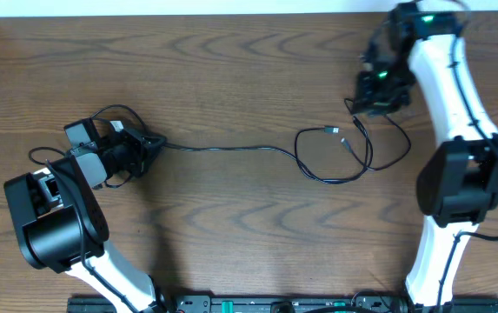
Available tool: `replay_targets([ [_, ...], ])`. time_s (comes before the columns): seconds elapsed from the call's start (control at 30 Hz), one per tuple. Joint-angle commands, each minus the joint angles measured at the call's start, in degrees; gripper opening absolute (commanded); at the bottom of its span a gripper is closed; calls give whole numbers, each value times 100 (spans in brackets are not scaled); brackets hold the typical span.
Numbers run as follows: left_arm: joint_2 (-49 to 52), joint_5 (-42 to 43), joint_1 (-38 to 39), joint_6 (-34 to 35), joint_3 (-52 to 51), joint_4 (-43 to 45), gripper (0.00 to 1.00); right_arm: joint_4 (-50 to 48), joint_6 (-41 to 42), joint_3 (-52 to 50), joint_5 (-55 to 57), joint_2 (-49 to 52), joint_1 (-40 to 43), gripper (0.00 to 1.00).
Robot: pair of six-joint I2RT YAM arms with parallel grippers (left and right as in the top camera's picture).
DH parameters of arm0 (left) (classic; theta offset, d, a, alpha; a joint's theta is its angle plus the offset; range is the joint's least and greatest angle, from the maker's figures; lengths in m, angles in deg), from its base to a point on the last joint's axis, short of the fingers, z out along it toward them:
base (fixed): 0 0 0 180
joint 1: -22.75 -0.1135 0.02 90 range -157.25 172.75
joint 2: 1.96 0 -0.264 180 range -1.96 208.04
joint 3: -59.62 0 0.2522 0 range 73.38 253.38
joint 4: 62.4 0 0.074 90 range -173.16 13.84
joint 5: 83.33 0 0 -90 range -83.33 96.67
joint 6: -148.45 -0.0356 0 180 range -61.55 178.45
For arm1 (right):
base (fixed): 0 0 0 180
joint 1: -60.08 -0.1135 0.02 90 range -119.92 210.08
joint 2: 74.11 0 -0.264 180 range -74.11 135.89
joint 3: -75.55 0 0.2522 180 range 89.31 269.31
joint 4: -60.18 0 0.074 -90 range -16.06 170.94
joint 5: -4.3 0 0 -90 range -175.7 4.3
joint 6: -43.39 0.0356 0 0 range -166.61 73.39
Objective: Untangle cables
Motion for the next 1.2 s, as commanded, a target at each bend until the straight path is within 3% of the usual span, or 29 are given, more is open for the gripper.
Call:
replay_targets([
  [0.0,57,-256,17,-116,17,-42,8,-348,79,-407,-122,79,-588,48],
  [0.13,57,-256,17,-116,17,-39,8,-1003,450,-898,-120,79,-1110,56],
  [0.53,57,-254,17,-116,17,-42,8,-2942,1779,-2339,706,90,-2146,45],
  [0.6,57,-254,17,-116,17,-42,8,-3150,1928,-2485,848,90,-2234,39],
  [0.77,57,-254,17,-116,17,-42,8,-3338,1958,-2577,868,90,-2302,4],
  [0.87,57,-254,17,-116,17,-42,8,-3353,1934,-2483,815,81,-2271,1],
  [1.17,57,-254,17,-114,17,-42,8,-3357,702,-1342,-2017,-640,-1902,1],
])
